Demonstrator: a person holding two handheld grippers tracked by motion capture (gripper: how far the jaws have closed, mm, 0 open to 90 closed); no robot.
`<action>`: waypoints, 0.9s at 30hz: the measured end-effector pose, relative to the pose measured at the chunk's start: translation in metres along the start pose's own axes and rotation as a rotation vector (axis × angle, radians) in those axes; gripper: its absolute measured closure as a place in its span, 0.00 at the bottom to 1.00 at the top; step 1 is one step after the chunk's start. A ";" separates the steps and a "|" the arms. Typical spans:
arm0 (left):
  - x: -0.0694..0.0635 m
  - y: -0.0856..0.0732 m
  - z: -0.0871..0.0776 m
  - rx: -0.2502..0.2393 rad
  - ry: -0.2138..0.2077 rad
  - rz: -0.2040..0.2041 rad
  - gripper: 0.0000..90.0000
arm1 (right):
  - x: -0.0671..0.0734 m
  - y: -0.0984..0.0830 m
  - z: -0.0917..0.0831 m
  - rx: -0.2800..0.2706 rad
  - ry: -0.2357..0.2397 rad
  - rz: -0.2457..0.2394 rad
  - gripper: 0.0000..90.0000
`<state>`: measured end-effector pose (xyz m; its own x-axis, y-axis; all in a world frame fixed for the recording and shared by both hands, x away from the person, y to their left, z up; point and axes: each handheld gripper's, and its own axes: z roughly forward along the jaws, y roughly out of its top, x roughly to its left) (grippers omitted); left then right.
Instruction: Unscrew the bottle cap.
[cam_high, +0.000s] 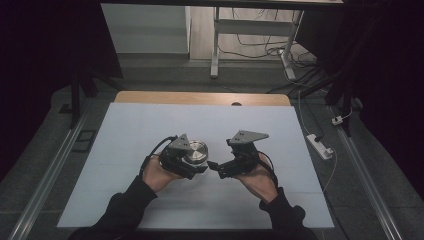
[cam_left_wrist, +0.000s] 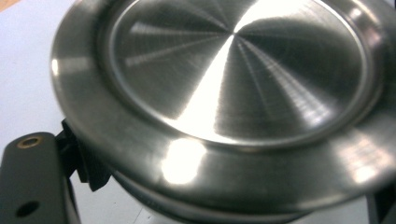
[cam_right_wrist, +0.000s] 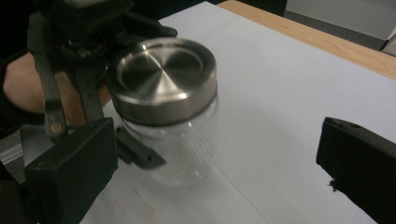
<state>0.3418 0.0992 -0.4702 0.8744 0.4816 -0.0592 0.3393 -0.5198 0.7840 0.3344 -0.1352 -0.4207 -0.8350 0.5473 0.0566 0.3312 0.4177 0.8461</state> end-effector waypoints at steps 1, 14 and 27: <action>0.000 0.000 0.000 0.000 0.003 -0.002 0.16 | 0.001 0.002 0.003 0.002 0.004 0.002 0.00; -0.003 0.000 0.005 0.009 0.012 -0.005 0.16 | 0.012 0.020 0.035 0.000 0.039 -0.024 0.00; -0.005 0.001 0.006 0.006 0.010 -0.007 0.16 | 0.016 0.020 0.051 0.012 0.082 -0.071 0.14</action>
<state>0.3402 0.0923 -0.4727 0.8687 0.4918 -0.0586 0.3474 -0.5207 0.7799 0.3501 -0.0808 -0.4295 -0.8895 0.4551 0.0398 0.2742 0.4622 0.8433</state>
